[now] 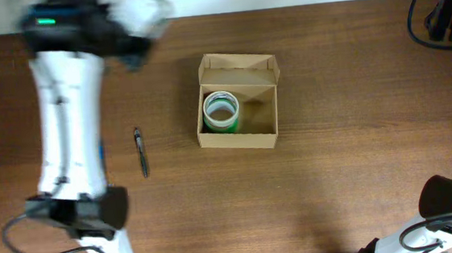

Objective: Pack container
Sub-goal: 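Grasp the black marker and carry it into the box, then release the marker in the box and return the left gripper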

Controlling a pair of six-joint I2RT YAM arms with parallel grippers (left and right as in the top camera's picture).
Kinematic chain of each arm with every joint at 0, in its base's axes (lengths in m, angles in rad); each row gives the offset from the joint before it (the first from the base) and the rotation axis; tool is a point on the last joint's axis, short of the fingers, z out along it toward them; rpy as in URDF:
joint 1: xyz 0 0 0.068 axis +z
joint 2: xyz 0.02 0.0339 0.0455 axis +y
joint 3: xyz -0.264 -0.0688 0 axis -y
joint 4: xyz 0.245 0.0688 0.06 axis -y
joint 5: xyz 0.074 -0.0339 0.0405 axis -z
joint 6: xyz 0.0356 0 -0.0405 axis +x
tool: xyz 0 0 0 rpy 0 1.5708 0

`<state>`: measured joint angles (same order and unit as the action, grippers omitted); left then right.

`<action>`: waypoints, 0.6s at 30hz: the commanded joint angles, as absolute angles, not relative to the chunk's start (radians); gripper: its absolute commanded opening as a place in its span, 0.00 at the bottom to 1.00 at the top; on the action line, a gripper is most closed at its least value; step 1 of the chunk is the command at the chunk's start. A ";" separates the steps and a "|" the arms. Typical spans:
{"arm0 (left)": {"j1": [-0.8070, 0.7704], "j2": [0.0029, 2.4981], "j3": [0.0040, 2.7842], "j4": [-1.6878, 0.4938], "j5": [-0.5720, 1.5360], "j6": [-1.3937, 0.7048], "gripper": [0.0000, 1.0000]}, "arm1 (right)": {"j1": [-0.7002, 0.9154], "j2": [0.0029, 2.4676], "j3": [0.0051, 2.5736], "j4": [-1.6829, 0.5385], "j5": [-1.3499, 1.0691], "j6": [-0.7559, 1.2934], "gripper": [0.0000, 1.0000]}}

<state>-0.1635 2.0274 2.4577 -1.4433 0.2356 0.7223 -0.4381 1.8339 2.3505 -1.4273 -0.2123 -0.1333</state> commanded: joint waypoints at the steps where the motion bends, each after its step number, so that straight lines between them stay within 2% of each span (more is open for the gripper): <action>1: -0.349 2.014 2.439 -1.464 0.093 0.835 0.02 | -0.439 1.835 2.354 -1.425 -0.225 -0.129 0.99; 5: -0.519 2.016 2.322 -1.468 -0.047 0.936 0.02 | -0.439 1.835 2.354 -1.425 -0.225 -0.129 0.99; 8: -0.574 2.016 2.217 -1.442 -0.079 1.042 0.02 | -0.439 1.835 2.354 -1.425 -0.225 -0.129 0.99; 18: -0.607 2.037 1.919 -1.247 -0.074 1.063 0.02 | -0.439 1.835 2.354 -1.425 -0.225 -0.129 0.99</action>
